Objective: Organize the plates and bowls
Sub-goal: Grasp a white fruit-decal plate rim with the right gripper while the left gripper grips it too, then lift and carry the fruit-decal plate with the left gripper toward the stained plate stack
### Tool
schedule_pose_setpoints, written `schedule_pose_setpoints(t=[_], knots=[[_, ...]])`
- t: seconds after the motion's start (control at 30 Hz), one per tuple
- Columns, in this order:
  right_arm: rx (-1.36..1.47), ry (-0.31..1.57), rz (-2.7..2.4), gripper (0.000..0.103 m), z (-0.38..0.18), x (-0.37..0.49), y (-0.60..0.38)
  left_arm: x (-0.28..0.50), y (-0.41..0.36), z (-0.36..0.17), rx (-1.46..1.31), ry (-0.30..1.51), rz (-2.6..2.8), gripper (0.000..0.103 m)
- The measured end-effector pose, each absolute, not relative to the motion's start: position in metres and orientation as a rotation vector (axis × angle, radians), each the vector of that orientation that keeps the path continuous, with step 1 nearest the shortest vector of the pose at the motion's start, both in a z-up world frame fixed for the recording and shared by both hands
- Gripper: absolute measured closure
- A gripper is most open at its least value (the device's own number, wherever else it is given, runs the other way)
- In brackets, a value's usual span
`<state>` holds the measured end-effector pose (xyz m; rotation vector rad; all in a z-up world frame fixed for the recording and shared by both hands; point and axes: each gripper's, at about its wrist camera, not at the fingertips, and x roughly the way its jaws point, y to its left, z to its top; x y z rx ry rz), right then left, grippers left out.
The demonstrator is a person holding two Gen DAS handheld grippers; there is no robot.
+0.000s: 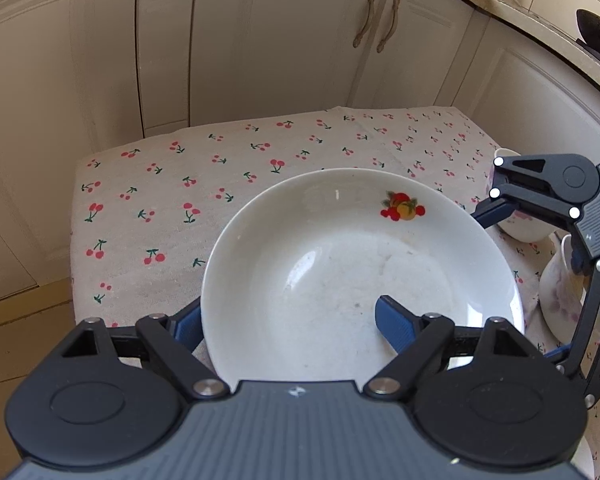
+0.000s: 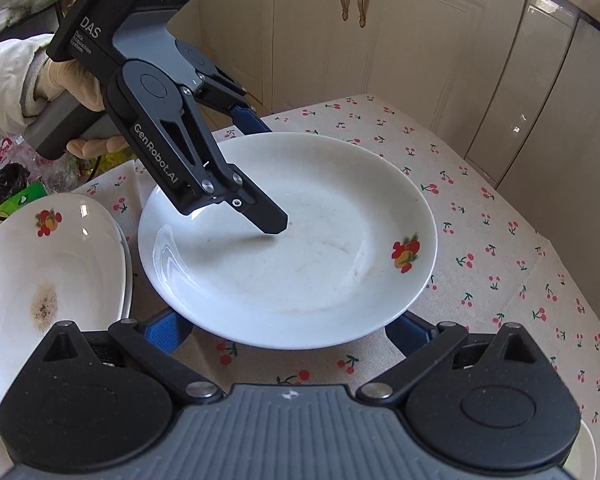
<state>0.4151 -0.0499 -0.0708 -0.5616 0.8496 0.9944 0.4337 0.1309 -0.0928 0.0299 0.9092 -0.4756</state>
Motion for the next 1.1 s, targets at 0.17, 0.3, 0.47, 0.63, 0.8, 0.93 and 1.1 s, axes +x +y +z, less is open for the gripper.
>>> schedule_pose_setpoints(t=[0.17, 0.3, 0.47, 0.63, 0.8, 0.93, 1.1], knots=[[-0.591, 0.835, 0.967, 0.0, -0.074, 0.413, -0.047, 0.435, 0.131, -0.093, 0.034, 0.906, -0.478, 0.017], [-0.591, 0.823, 0.962, 0.0, -0.073, 0.41, -0.049, 0.432, 0.132, -0.092, 0.023, 0.894, -0.484, 0.017], [-0.59, 0.806, 0.952, 0.0, -0.071, 0.407, -0.052, 0.429, 0.13, -0.087, 0.038, 0.872, -0.485, 0.016], [-0.587, 0.788, 0.945, 0.0, -0.062, 0.4, -0.055, 0.421, 0.129, -0.077, 0.038, 0.85, -0.482, 0.017], [-0.57, 0.763, 0.946, 0.0, -0.046, 0.388, -0.057, 0.408, 0.125, -0.062, 0.055, 0.829, -0.474, 0.016], [-0.567, 0.742, 0.943, 0.0, -0.034, 0.371, -0.059, 0.391, 0.122, -0.05, 0.068, 0.814, -0.472, 0.016], [-0.55, 0.718, 0.942, 0.0, -0.02, 0.344, -0.061, 0.363, 0.12, -0.037, 0.073, 0.799, -0.468, 0.016]])
